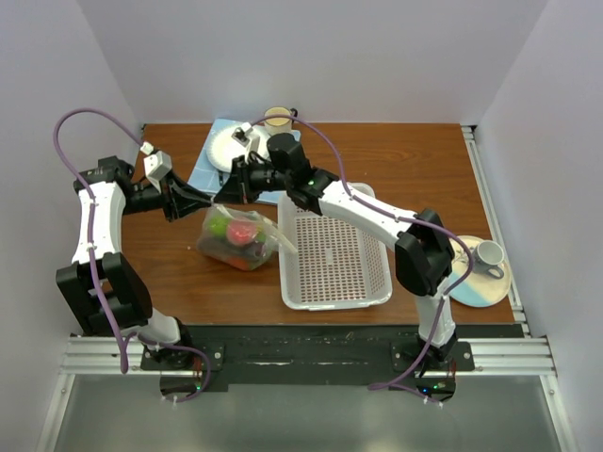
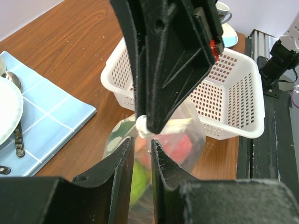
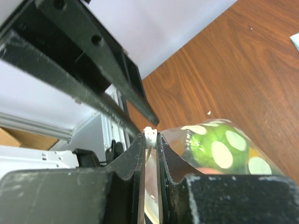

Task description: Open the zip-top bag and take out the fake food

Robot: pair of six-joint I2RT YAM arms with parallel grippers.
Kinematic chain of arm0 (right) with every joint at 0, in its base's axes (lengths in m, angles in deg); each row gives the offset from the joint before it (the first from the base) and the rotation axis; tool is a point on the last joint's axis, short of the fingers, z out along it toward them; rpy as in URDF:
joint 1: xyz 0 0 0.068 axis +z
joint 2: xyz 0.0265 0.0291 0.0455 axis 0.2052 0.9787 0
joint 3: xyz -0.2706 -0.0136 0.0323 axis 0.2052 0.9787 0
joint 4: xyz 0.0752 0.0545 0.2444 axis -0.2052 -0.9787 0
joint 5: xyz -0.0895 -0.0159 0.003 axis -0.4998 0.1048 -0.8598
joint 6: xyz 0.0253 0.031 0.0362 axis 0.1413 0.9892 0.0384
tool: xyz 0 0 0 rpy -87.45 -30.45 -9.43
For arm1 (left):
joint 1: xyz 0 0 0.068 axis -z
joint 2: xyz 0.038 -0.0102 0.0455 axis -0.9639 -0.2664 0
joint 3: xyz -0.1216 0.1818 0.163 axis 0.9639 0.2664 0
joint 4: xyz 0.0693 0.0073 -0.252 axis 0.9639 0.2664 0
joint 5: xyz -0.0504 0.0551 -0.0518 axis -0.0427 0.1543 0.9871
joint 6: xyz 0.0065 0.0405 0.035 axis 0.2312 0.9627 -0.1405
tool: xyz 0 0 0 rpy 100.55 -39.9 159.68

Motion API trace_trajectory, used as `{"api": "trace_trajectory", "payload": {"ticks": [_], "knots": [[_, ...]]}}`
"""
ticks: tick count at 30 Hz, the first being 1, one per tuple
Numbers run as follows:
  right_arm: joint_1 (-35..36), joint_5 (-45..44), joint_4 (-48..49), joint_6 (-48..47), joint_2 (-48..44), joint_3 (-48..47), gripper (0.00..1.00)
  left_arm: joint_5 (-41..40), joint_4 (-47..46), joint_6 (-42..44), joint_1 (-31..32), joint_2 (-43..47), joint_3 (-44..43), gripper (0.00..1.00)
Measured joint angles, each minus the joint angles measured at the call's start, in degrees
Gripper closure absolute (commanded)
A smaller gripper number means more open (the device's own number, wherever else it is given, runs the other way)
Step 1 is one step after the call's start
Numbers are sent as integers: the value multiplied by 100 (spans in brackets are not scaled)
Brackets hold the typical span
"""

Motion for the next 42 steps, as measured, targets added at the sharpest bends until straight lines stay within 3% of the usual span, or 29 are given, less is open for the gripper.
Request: {"api": "trace_trajectory", "payload": {"ticks": [9,11,12,13,15,26,29,32,33,35,36,38,42], "knots": [[4,-13,-155,-201,-400,319,100,44,-2,39,0,-2,2,71],[4,-13,-190,-203,-400,313,100,66,-4,39,0,0,2,57],[4,-13,-229,-208,-400,306,100,74,-9,33,0,2,2,43],[4,-11,-275,-223,-400,289,100,79,-11,28,0,9,2,22],[7,-11,-385,-249,-391,214,100,74,-26,-20,0,33,2,1],[4,-2,-647,-396,-345,-87,100,90,-24,-389,116,-315,55,1],[4,4,-699,-396,-306,-155,100,90,-22,-361,350,-382,164,3],[4,9,-728,-398,-280,-203,100,105,-11,-343,658,-382,197,22],[4,9,-732,-398,-269,-214,100,111,-4,-339,730,-382,197,44],[4,11,-741,-398,-251,-223,100,127,13,-326,787,-382,195,72],[4,11,-752,-400,-243,-223,100,127,-11,-247,789,-382,190,92],[4,4,-756,-409,-236,-223,100,122,13,-254,787,-387,177,100],[4,4,-758,-444,-236,-223,100,98,17,-212,791,-413,140,100]]}}
